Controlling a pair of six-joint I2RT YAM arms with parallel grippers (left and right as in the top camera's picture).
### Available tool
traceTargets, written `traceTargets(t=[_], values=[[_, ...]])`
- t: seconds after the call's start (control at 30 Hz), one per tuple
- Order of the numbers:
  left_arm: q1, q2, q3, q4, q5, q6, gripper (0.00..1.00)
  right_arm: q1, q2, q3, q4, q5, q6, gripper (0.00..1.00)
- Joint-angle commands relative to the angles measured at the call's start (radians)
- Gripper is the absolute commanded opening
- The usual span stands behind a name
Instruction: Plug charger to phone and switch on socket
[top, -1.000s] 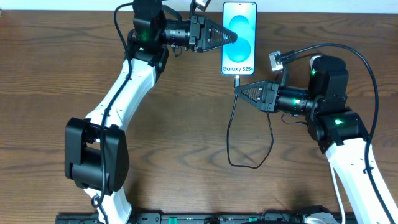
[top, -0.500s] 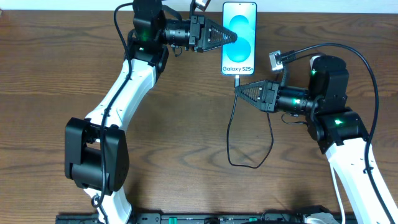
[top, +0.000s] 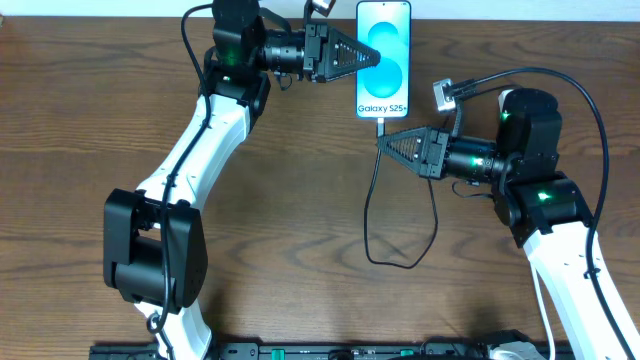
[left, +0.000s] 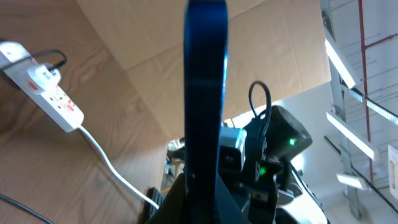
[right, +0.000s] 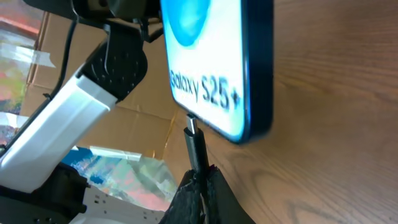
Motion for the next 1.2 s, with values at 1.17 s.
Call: traceTargets(t=[1.17], values=[[-0.002,-0.018,0.02,0.011,0.005,0.022,0.07,0.002,-0.005,0.002,-0.048,0.0,-0.024,0.01]])
